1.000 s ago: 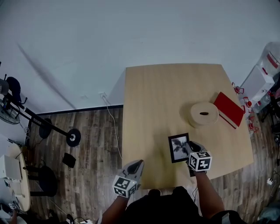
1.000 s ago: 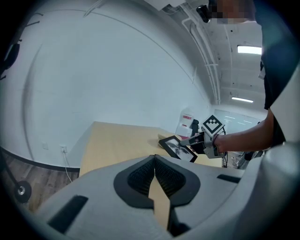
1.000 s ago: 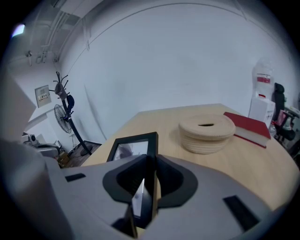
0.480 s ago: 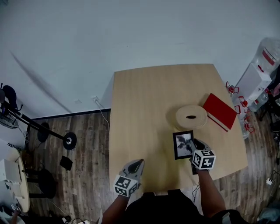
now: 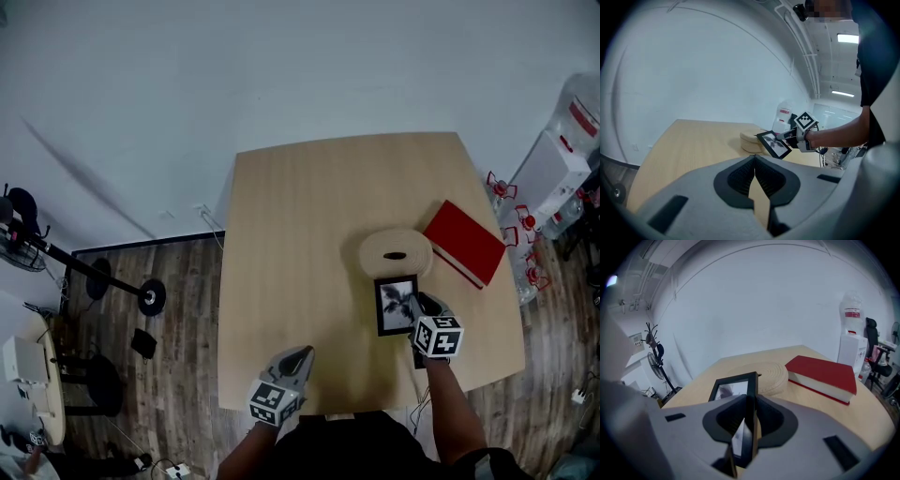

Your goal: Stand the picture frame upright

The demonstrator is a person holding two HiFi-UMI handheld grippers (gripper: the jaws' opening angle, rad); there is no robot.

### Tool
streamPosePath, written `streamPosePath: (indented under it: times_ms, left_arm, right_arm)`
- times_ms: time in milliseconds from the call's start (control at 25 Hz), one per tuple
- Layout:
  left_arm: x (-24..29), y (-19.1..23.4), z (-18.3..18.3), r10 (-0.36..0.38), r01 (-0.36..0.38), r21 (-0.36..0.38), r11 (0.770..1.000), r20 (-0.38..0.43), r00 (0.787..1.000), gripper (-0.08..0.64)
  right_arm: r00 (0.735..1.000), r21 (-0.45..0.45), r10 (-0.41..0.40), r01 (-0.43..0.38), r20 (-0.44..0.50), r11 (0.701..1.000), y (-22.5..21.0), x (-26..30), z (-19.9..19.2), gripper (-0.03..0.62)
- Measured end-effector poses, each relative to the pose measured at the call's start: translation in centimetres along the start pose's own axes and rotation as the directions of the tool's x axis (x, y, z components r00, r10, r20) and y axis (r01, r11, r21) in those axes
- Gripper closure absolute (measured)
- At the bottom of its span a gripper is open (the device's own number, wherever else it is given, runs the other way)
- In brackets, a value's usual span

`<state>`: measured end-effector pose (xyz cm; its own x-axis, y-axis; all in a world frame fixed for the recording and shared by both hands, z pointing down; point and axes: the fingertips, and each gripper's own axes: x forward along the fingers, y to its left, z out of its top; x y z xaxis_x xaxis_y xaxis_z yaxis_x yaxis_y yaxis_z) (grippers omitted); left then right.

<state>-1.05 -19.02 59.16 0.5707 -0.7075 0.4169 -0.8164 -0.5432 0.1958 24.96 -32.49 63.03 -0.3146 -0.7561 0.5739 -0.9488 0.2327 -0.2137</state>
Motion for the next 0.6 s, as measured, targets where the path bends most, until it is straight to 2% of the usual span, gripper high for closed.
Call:
streamPosePath:
  times_ms: [200,360,600]
  left_arm:
    - [1.9,-2.1,1.6,0.0,-0.001,0.061,0.998,0.007,1.0,0.558]
    - [2.9,-3.4,1.7,-0.001,0.001,0.064,0.998,0.006,1.0,0.558]
    - [2.6,-4.3,0.9,0.022,-0.021,0.071,0.997,-0.016,1.0,0.558]
  right_arm:
    - [0.999,0.017,0.023,-0.023,-0.026,1.0,-1.8,1.1,-0.8,0.523]
    - [0.998,0.043,0.048,-0.046,-0.044,0.998,-2.6,2.0,-1.7,0.524]
    - [0.997,0.028,0.048,-0.047,-0.062,0.999,-3.1,2.8,-2.4,0.525]
